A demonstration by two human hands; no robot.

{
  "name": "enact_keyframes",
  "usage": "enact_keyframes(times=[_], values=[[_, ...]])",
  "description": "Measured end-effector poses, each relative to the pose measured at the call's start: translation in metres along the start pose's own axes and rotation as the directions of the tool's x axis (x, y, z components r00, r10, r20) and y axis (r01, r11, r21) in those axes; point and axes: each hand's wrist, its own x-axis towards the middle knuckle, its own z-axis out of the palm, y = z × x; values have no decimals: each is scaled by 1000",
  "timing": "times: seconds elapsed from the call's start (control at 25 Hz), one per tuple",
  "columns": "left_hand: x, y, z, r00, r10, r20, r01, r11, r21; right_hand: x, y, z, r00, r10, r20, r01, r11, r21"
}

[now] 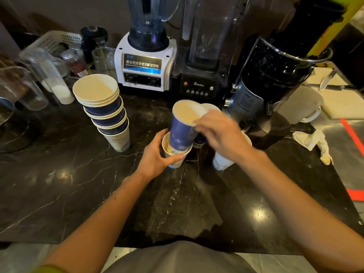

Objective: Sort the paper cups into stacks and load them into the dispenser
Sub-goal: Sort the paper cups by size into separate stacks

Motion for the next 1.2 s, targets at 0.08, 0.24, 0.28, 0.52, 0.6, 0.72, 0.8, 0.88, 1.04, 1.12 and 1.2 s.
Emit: enact_keyframes(times=[0.08,0.24,0.28,0.52,0.6,0.72,0.8,0.88,1.04,1.12,1.2], values=[[0,-2,1,1000,5,-8,-5,1000,21,12,3,-35,976,61,-211,-57,998,23],[2,-4,3,999,-10,-34,12,998,59,20,21,-77,919,122,-376,-141,990,-23],[2,-4,3,999,-8,-35,10,998,65,18,28,-74,928,122,-352,-154,986,-63],[1,-3,4,999,-21,-30,23,998,59,-6,56,-18,978,208,2,-204,963,-177],[1,-3,3,999,-24,-22,25,998,58,-11,56,1,951,271,151,-237,948,-210],[0,-2,3,999,-31,-7,32,998,55,-14,54,11,913,313,262,-262,942,-210],[-2,0,1,1000,-29,-10,29,998,48,-16,42,5,947,255,195,-228,962,-151],[-3,5,-2,999,-10,-37,11,999,34,-22,23,0,979,125,162,-114,990,-78],[-6,32,-7,995,81,-55,-83,996,-27,-40,2,14,968,-5,249,14,999,-34],[-9,49,-4,993,117,-8,-118,991,-57,-48,2,17,979,-8,203,7,1000,7],[-11,62,0,989,141,45,-138,988,-73,-51,2,11,989,-8,147,3,999,32]])
